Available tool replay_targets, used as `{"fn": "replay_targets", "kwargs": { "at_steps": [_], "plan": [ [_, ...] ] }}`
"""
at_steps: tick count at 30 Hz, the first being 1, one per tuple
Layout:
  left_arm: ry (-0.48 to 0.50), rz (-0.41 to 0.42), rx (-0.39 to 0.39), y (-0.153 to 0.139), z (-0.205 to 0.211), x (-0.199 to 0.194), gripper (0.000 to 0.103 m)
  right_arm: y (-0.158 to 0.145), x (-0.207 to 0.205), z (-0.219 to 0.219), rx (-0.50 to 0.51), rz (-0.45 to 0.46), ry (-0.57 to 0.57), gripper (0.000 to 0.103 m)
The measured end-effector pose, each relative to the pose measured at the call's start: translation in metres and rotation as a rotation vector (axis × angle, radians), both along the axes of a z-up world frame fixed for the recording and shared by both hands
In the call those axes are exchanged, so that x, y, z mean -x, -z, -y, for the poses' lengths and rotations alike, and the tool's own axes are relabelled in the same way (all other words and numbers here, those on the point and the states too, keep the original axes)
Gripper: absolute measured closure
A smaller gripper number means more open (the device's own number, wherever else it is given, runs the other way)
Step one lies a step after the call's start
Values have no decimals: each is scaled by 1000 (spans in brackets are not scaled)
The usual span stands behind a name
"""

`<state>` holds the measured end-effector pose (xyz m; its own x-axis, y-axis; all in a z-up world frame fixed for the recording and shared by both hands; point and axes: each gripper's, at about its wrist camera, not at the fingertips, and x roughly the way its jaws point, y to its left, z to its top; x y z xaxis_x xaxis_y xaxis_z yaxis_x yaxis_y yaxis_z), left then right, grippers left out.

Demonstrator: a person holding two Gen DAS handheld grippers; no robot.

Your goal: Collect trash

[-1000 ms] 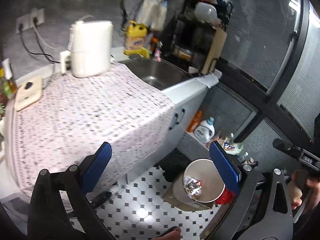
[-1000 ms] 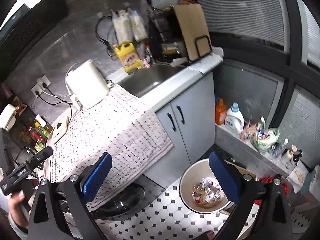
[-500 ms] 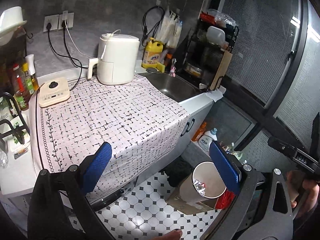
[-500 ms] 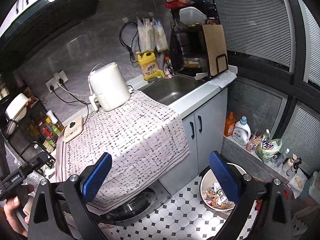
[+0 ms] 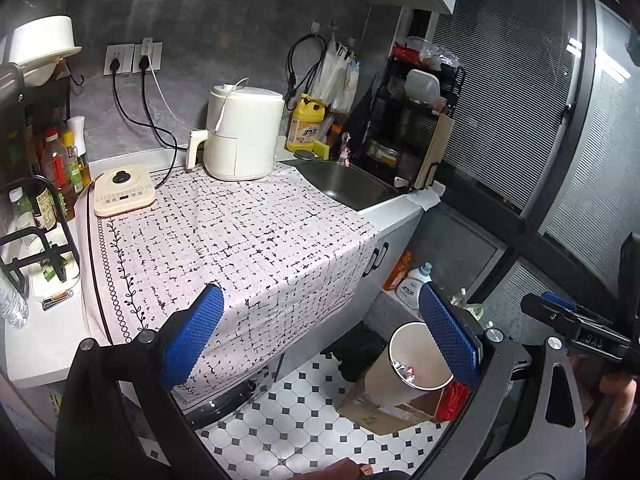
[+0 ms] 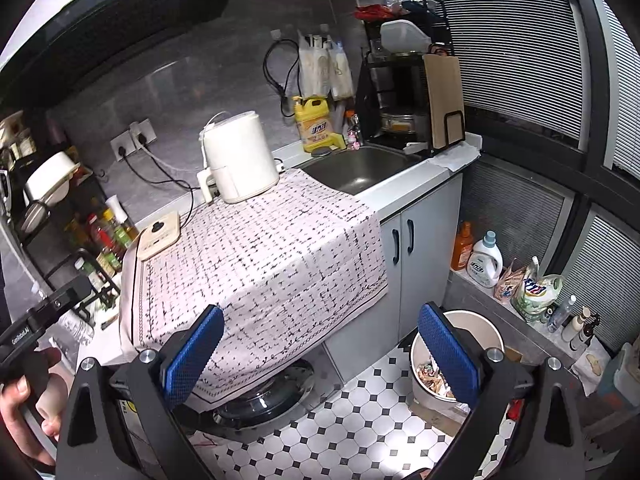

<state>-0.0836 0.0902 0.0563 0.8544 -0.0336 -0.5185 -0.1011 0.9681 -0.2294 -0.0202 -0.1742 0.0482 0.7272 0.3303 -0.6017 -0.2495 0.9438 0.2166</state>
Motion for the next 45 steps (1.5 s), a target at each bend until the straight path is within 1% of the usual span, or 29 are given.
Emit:
{"fn": "replay_targets", "kwargs": {
  "at_steps": [3,5,13,23,39,45],
  "plan": [
    [-2,1,4,1,1,6,6,10,3,-4,-7,-37,-9,8],
    [-3,3,-7,2,-1,10,6,14,3,-5,-12,-48,-9,8],
    [-24,-6,-14,3,-5,12,6,16,0,-12,-10,-33,3,8],
    [-19,10,-25,-4,-7,12,6,9,1,-16,-16,-6,0,8],
    [-31,7,-26,-6,-4,14,6,9,0,-15,-21,-2,-16,8],
    [-41,1,-19,-2,-4,17,6,8,1,-15,-14,4,-16,8]
  ]
}}
